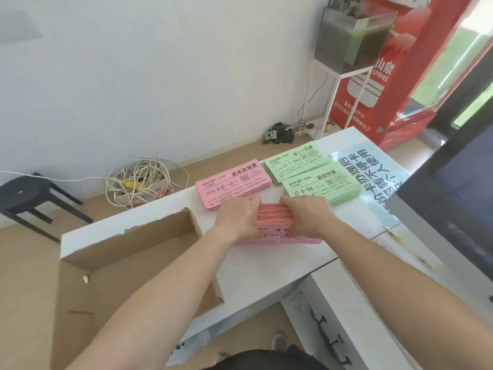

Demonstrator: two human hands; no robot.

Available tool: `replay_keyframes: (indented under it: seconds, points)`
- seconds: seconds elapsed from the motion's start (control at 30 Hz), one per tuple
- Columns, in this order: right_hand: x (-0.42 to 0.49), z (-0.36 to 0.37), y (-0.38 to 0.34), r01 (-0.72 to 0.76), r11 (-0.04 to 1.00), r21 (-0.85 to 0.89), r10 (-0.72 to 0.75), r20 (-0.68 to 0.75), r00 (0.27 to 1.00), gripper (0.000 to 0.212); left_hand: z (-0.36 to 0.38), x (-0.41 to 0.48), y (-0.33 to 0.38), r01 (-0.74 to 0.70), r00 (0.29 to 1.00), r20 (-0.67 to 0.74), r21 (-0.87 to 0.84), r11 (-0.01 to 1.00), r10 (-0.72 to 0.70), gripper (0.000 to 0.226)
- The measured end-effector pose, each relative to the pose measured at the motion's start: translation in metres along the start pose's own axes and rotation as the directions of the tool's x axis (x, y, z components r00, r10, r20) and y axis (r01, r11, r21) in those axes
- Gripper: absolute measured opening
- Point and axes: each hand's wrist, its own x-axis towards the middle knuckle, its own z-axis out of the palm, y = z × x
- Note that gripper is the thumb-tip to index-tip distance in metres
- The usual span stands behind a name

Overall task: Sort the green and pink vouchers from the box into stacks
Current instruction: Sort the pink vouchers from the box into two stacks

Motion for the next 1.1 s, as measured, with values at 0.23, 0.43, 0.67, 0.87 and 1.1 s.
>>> replay_keyframes:
  seconds: [0.23, 0.43, 0.67, 0.87, 1.1]
  points:
    - [0.0, 0.053, 0.015, 0.08, 0.992, 0.096, -0.07, -0.109, 0.992, 0.054, 0.042, -0.01, 0.011, 0.068, 0.998, -0.007, -0.034, 0.997, -0.069, 0.056]
    - [-0.005, 0.064, 0.027, 0.097, 0.986, 0.134, -0.078, -0.139, 0.987, 0.056, 0.047, -0.02, 0.012, 0.082, 0.997, 0.002, -0.038, 0.996, -0.082, 0.061]
    - [-0.025, 0.077, 0.064, 0.036, 0.846, 0.532, 0.01, -0.083, 0.996, 0.061, 0.039, -0.025, 0.01, 0.097, 0.991, 0.098, -0.094, 0.991, -0.088, 0.068]
    - [-0.039, 0.108, 0.074, 0.012, 0.411, 0.912, 0.126, -0.07, 0.99, 0.059, 0.045, -0.037, 0.001, 0.344, 0.939, 0.172, -0.414, 0.843, -0.299, 0.069]
    - [-0.04, 0.126, 0.06, 0.103, 0.145, 0.984, 0.186, -0.129, 0.974, 0.064, 0.048, -0.04, -0.001, 0.341, 0.94, 0.176, -0.518, 0.784, -0.293, 0.075]
